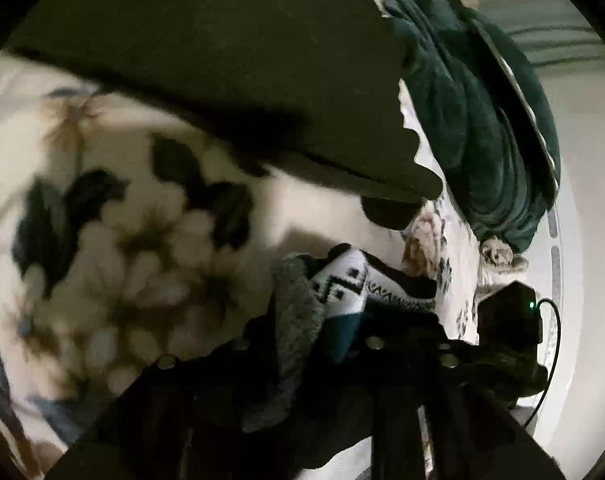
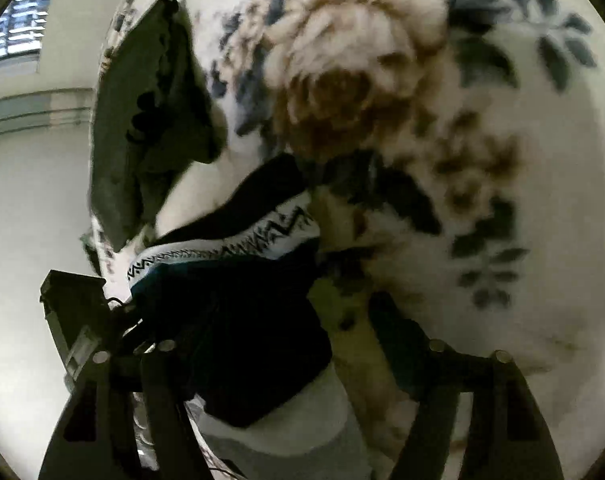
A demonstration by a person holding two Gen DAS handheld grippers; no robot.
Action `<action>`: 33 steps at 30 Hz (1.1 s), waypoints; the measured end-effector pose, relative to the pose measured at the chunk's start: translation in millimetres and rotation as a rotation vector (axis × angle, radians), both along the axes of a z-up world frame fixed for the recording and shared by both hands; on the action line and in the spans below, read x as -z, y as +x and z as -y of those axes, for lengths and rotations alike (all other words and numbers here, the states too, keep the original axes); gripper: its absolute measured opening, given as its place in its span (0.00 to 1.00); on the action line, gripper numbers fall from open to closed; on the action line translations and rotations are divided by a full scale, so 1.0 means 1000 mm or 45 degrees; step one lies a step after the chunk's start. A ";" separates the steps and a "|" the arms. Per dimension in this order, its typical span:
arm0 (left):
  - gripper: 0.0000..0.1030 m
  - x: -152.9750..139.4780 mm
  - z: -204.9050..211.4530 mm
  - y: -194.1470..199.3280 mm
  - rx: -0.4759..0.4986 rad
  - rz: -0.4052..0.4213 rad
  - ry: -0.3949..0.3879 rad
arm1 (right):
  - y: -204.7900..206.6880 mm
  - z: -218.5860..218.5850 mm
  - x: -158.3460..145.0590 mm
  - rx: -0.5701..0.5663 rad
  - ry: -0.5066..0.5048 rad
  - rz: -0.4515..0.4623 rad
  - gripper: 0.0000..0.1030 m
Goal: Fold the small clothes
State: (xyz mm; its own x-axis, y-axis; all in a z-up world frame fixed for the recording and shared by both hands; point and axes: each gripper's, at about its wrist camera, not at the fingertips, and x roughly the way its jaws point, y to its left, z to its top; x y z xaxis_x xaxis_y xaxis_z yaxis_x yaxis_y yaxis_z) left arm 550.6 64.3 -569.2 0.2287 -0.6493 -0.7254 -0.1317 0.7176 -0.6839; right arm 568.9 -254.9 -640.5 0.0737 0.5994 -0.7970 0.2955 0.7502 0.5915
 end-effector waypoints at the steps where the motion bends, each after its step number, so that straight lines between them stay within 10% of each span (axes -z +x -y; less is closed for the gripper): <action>1: 0.18 0.003 -0.001 0.002 0.011 -0.004 -0.011 | -0.001 -0.002 0.003 0.000 0.056 0.006 0.18; 4: 0.35 0.004 -0.011 0.003 0.053 -0.032 -0.023 | -0.006 0.000 -0.004 0.021 0.013 0.039 0.22; 5: 0.56 0.001 -0.016 -0.004 0.058 -0.041 -0.027 | -0.010 0.005 -0.008 0.037 0.000 0.034 0.44; 7: 0.63 -0.010 -0.033 -0.027 0.069 -0.036 -0.028 | -0.033 0.019 -0.021 0.093 0.014 0.036 0.67; 15: 0.67 -0.066 -0.073 -0.211 0.001 -0.079 -0.009 | -0.200 0.034 -0.070 0.010 0.008 -0.010 0.67; 22: 0.67 -0.058 -0.074 -0.376 -0.024 -0.258 0.142 | -0.370 0.011 -0.040 -0.090 0.057 -0.218 0.67; 33: 0.67 -0.007 -0.055 -0.458 0.084 -0.324 0.253 | -0.505 -0.036 0.040 -0.079 0.098 -0.353 0.68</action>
